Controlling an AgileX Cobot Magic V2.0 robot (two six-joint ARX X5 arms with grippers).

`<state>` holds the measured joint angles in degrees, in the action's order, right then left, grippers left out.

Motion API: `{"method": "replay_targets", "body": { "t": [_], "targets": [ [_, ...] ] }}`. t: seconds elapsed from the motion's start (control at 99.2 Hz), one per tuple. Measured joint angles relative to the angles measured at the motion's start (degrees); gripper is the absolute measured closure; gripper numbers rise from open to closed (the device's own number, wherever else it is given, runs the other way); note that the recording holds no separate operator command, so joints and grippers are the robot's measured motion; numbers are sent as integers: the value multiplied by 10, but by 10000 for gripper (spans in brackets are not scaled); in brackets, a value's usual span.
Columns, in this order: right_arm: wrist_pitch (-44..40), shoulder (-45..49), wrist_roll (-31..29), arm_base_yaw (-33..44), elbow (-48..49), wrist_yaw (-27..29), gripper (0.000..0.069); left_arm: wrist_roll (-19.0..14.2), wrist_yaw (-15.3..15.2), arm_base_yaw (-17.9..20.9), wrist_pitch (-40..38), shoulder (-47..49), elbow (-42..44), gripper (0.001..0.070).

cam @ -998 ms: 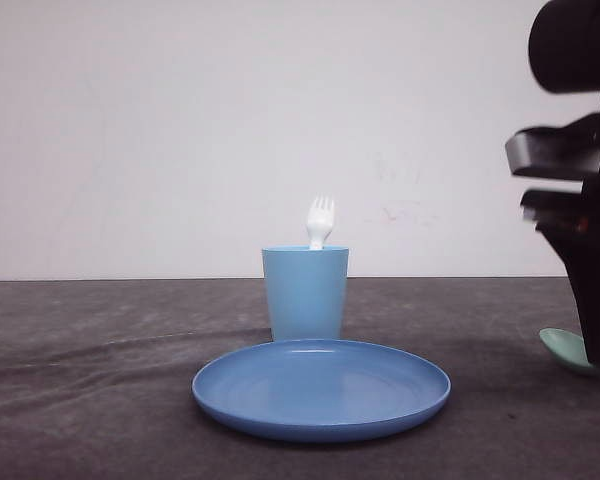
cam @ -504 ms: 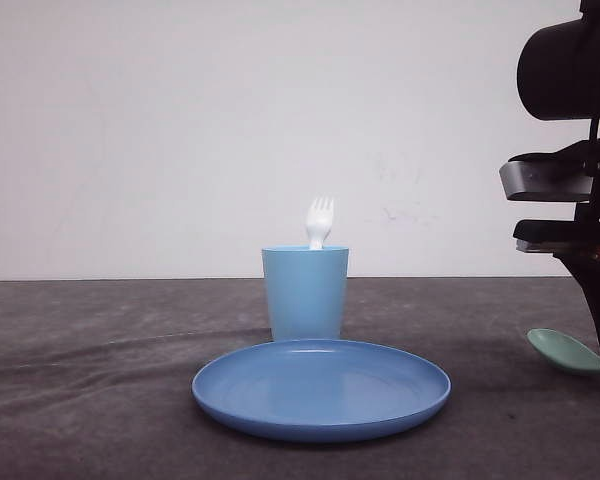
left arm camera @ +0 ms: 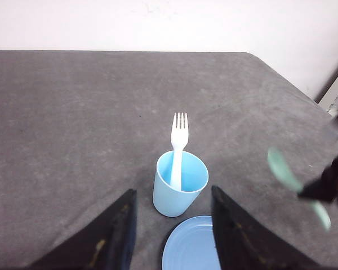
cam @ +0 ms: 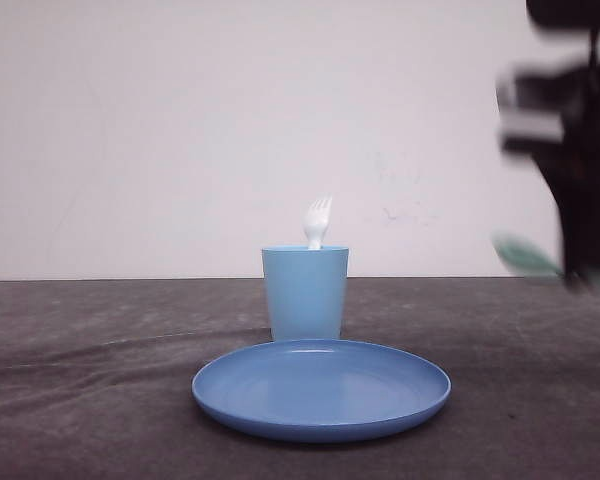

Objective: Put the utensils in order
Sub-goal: 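Lift the spoon with the right gripper and lower it into the cup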

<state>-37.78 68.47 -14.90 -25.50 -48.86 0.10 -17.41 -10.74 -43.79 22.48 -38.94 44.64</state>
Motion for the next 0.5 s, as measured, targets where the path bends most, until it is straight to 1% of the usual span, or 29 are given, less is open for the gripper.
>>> {"method": "replay_targets", "body": {
  "t": [0.111, 0.222, 0.343, 0.504],
  "targets": [
    [47, -38, 0, -26, -43, 2, 628, 0, 0, 0, 0, 0, 0, 474],
    [118, -41, 1, -65, -64, 2, 629, 0, 0, 0, 0, -1, 0, 474],
    [205, -15, 5, -109, -65, 2, 629, 0, 0, 0, 1, -2, 0, 474],
    [321, 53, 27, -149, -65, 13, 629, -1, 0, 0, 10, -5, 0, 474]
  ]
}}
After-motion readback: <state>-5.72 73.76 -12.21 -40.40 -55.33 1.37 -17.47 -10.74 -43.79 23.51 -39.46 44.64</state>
